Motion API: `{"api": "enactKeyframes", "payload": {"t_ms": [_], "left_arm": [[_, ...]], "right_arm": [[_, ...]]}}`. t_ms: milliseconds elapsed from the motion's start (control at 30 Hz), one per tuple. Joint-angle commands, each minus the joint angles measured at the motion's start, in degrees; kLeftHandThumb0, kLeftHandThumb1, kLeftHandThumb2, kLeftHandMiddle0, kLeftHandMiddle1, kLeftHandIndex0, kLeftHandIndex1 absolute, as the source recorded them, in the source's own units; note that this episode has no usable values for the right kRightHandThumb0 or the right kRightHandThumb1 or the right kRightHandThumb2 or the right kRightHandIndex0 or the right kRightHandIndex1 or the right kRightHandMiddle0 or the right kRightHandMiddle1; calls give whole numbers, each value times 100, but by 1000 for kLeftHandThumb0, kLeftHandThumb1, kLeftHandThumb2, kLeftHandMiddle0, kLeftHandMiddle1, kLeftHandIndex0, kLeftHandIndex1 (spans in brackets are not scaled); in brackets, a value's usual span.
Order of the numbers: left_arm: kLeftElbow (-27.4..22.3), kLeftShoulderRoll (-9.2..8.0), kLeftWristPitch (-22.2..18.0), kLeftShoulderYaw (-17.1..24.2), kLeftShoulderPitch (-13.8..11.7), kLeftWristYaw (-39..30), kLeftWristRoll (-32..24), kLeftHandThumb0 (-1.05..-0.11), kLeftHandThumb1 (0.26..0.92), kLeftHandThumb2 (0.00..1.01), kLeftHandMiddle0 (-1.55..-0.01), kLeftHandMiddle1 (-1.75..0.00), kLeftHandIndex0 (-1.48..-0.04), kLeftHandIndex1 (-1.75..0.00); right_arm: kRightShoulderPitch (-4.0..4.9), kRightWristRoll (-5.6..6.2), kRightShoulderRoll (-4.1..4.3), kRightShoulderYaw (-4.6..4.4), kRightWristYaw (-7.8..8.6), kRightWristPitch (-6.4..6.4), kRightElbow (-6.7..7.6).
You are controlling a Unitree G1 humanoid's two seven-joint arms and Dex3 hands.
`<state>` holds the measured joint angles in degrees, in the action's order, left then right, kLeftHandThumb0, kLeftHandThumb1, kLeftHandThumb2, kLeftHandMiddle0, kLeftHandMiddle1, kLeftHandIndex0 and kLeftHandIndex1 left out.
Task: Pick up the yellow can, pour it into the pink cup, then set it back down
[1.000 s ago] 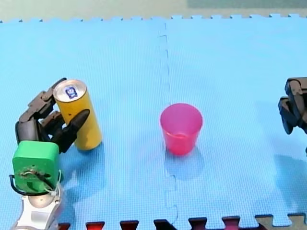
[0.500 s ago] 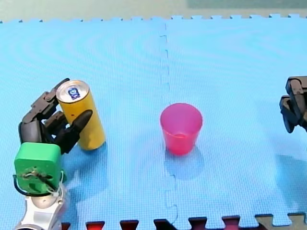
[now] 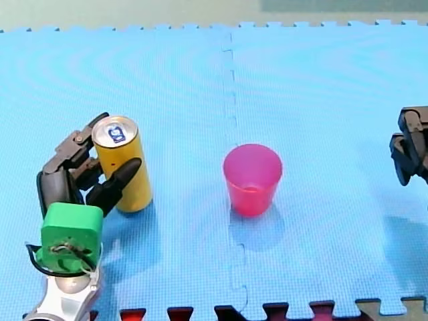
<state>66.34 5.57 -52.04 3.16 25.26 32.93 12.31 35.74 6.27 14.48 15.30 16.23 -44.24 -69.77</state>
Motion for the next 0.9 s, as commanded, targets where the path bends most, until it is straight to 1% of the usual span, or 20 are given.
{"api": "enactKeyframes", "payload": {"t_ms": [0, 200, 400, 700, 867], "left_arm": [[-3, 7, -35, -14, 4, 1, -20, -349, 835, 1, -1287, 0, -1146, 0], [-16, 75, -14, 12, -45, -201, -156, -352, 839, 2, -1282, 0, -1144, 0], [48, 110, -39, 34, -34, -292, -215, -350, 841, 1, -1282, -1, -1147, -1], [109, 162, -187, 98, -47, -515, -353, -342, 844, 1, -1282, 0, -1148, -1], [138, 195, -201, 113, -44, -568, -395, -337, 845, 1, -1281, 0, -1149, -1]], "right_arm": [[-12, 15, 22, 12, -6, -22, 9], [-9, 21, 29, 17, -1, -20, 16], [-9, 19, 37, 21, -9, -28, 14], [-19, 13, 53, 24, -5, -57, 16], [-24, 33, 62, 36, 27, -55, 26]]}}
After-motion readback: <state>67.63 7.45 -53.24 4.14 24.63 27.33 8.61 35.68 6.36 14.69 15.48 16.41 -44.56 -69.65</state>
